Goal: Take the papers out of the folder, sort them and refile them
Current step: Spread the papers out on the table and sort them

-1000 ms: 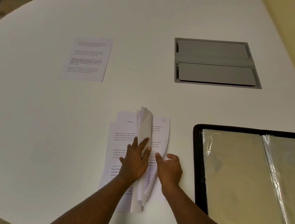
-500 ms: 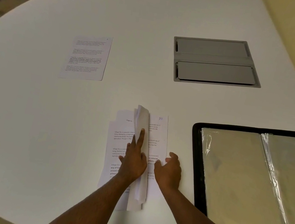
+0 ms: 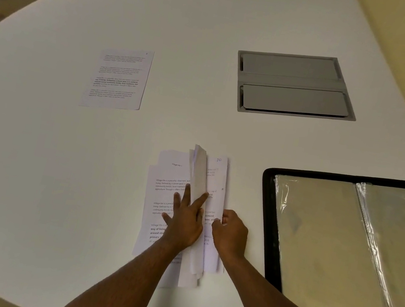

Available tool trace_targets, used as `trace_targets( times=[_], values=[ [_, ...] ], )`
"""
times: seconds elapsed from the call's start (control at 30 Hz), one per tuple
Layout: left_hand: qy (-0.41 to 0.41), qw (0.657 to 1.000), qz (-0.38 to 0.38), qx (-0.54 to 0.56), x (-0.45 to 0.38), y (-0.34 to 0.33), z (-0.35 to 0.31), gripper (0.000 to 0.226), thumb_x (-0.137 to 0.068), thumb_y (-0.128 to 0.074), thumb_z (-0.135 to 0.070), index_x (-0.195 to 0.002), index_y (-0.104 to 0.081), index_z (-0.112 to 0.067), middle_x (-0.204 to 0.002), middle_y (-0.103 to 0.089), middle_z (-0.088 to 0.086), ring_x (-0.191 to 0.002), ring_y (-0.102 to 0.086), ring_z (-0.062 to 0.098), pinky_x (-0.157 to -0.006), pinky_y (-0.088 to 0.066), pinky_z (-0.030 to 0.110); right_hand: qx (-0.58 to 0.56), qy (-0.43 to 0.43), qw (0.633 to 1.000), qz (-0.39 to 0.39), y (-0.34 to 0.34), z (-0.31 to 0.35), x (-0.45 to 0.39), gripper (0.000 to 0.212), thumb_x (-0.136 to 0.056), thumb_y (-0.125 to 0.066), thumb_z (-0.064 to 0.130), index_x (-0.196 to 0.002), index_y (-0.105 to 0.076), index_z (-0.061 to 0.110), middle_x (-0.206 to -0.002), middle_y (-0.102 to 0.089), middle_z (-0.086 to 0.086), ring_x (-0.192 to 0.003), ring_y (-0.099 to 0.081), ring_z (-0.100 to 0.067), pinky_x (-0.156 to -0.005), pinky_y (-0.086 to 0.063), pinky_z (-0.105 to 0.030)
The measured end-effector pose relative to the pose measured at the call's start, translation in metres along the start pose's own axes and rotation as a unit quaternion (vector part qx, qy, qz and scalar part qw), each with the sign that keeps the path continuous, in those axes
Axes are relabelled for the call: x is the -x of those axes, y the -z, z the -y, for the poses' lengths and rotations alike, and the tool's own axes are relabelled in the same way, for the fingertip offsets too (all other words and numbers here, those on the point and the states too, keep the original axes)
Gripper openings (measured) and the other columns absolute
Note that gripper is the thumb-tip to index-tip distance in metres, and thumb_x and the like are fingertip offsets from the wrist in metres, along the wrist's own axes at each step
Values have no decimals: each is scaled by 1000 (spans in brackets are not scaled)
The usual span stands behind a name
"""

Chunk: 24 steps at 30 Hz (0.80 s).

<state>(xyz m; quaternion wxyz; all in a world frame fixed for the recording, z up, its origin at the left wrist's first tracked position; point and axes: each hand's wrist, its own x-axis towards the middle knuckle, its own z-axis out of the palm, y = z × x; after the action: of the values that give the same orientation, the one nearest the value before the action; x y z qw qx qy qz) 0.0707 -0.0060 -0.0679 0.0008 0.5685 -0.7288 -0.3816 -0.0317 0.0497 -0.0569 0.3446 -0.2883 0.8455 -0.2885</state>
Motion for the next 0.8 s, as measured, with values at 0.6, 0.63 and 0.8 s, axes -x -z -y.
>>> trace_targets(
  times=[0.6,0.63,0.8],
  values=[
    [21,998,6,60,1,2,2,59,-104,-30,-32,-153,4,-34,-163,3,-2,-149,5,31,-111,0,70,72,39,997,-6,-9,-13,3,57,-90,-66,22,-140,-43,13,-137,-51,-6,-125,-47,-21,-100,-44,-30],
    [19,998,3,65,2,3,2,60,-104,-31,-31,-153,4,-34,-163,3,-2,-149,4,31,-111,0,70,60,20,998,0,-9,-10,2,59,-89,-68,21,-141,-42,12,-135,-51,-7,-123,-50,-22,-99,-47,-31],
    [5,995,-15,94,3,3,7,61,-102,-34,-34,-152,0,-37,-161,-14,-1,-146,-18,28,-110,-12,71,2,-13,1000,-11,-8,-6,-3,61,-84,-74,15,-136,-43,8,-130,-48,-12,-110,-60,-25,-84,-55,-28]
  ],
)
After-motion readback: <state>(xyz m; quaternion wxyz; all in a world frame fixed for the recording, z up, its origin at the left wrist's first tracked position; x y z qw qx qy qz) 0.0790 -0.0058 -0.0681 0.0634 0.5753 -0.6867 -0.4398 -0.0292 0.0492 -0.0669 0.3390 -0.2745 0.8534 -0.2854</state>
